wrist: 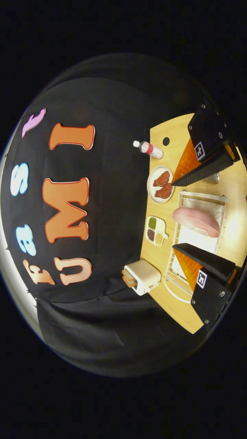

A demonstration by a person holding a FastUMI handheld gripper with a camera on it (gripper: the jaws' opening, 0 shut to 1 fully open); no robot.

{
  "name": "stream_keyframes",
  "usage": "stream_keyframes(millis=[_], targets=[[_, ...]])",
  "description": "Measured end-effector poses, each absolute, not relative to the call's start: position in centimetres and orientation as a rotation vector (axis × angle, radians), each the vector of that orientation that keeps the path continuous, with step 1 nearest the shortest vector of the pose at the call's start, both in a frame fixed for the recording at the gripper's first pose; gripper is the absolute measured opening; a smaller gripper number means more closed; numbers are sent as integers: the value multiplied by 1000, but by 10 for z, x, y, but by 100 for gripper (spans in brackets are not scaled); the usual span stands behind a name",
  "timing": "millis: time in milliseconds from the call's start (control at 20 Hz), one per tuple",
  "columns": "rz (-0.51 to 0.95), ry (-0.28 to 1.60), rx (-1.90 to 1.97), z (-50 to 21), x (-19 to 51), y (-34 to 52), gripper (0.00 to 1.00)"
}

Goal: Take the plate from the dish rack, then take the spoon from the basket and place it into the plate.

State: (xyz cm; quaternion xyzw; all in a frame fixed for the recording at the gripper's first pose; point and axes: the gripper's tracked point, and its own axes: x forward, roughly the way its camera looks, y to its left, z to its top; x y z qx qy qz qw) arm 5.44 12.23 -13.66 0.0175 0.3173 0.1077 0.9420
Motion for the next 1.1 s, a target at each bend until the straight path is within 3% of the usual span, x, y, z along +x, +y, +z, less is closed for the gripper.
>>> stream_keyframes(millis=[450, 1100], targets=[[192, 995, -55, -222, 54, 134, 91], [116, 1319, 12, -283, 51, 162, 60]])
